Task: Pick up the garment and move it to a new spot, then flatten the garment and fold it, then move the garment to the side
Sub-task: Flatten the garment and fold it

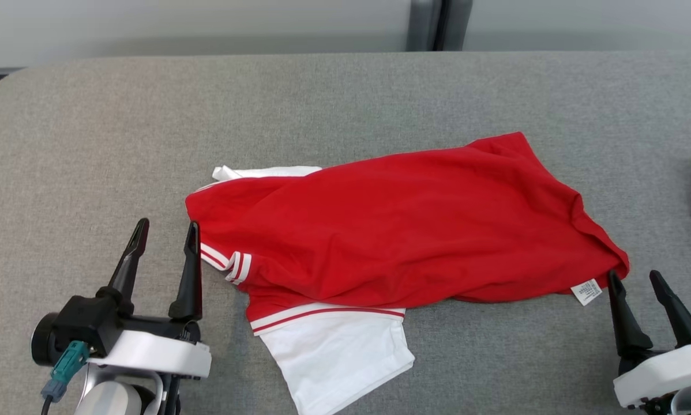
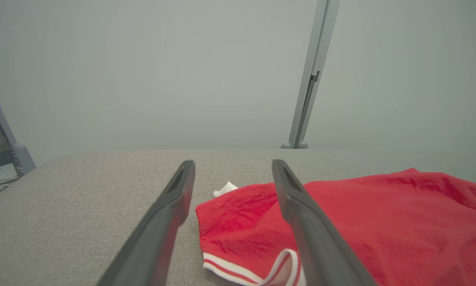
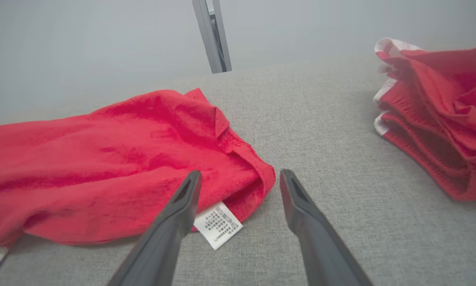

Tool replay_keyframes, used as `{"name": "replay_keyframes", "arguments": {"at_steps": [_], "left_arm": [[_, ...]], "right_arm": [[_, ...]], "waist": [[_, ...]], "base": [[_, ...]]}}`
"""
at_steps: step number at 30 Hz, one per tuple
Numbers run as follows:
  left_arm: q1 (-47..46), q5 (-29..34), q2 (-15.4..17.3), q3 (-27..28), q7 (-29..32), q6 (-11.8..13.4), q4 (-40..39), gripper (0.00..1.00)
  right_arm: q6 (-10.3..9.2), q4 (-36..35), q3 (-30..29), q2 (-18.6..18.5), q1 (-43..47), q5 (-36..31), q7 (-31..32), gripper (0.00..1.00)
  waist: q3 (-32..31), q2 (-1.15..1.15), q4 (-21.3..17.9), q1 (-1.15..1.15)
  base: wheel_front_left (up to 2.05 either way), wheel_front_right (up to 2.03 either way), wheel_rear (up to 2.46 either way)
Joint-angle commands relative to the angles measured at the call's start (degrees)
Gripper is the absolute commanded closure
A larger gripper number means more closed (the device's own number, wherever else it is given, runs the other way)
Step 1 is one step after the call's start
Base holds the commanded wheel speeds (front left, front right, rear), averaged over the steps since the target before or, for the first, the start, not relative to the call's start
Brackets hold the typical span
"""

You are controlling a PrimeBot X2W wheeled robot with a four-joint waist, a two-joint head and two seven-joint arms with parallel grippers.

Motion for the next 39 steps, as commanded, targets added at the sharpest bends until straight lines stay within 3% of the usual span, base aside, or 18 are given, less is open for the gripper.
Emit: {"name": "replay_keyframes", "arguments": {"at_steps": [1, 17, 39], "left_arm": [[0.9, -0.3, 0.7, 0.2, 0.1, 0.3, 0.1, 0.00], [6.0, -1.3, 2.1, -0.1, 2.1, 1.5, -1.2, 0.00], [7.2, -2.1, 2.2, -1.2, 3.3, 2.0, -2.6, 0.00]], "right_arm": [[-0.02, -1.9, 0.2, 0.3, 1.0, -0.6, -0.4, 0.00], [-0.02, -16.9, 1.0, 1.7, 3.7, -6.7, 3.9, 0.00], [-0.02, -20.1, -0.3, 2.6, 5.3, -7.6, 5.4, 0.00]], "waist": [[-1.2, 0.00, -0.6, 0.00], [-7.4, 0.00, -1.6, 0.00], [-7.5, 0.00, -1.4, 0.00]], "base": [[0.00, 0.00, 0.00], [0.00, 0.00, 0.00], [0.00, 0.00, 0.00]]}}
